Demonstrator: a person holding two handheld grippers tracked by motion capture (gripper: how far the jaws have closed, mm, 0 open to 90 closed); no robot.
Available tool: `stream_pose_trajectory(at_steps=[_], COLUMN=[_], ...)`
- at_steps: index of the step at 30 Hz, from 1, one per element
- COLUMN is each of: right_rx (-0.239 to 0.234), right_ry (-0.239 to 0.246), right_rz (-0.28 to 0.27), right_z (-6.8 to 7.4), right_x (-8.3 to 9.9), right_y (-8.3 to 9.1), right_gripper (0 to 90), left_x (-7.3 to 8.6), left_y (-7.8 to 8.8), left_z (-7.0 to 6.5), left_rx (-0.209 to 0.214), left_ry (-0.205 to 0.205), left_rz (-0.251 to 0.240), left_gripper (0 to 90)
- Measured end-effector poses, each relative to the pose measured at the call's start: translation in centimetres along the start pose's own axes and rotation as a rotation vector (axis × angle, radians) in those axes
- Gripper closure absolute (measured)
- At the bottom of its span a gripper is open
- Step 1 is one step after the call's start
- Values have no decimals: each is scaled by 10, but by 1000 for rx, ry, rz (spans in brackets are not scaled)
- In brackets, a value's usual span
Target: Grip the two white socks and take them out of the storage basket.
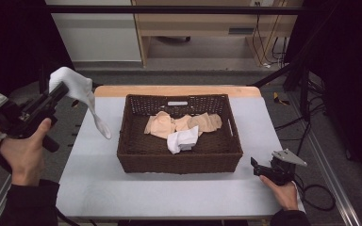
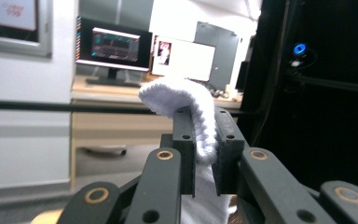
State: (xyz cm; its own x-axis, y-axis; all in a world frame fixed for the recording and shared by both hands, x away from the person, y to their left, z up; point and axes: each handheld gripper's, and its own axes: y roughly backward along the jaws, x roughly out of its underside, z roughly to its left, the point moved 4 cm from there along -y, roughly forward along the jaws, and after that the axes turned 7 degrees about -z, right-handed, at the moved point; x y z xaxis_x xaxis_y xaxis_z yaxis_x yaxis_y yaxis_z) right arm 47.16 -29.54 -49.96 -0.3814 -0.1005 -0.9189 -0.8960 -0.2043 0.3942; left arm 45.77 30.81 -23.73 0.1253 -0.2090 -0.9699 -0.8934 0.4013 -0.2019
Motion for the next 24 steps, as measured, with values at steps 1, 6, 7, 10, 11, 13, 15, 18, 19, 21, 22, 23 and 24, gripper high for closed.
stream_pose_trajectory(at_steps=[1,6,7,10,11,13,15,18,19,21,22,23,24], right_rx=[0,-1,0,-3,-2,-1,-2,-1,-1,-4,-4,-4,-4], right_ry=[-2,3,3,0,1,3,4,5,5,4,4,3,2], right_rz=[0,-1,0,0,0,1,2,4,5,3,3,2,1], right_z=[0,0,0,0,0,0,0,0,0,0,0,0,0], right_x=[0,0,0,0,0,0,0,0,0,0,0,0,0], right_y=[0,0,0,1,1,0,0,0,0,0,0,1,1], right_gripper=[89,89,89,89,89,89,89,89,89,89,89,89,89], left_x=[5,49,60,95,104,131,152,179,190,204,208,216,221], left_y=[3,12,13,17,18,21,23,25,26,26,27,26,26], left_z=[5,31,35,44,46,52,55,57,58,57,57,56,55], left_rx=[-9,-62,-72,-82,-86,-89,-92,-96,-99,-107,-106,-107,-112], left_ry=[2,15,17,43,48,66,87,102,100,81,81,64,55], left_rz=[11,112,134,207,229,294,340,413,452,508,524,566,585], left_gripper=[812,812,812,812,811,811,811,810,809,807,806,803,797])
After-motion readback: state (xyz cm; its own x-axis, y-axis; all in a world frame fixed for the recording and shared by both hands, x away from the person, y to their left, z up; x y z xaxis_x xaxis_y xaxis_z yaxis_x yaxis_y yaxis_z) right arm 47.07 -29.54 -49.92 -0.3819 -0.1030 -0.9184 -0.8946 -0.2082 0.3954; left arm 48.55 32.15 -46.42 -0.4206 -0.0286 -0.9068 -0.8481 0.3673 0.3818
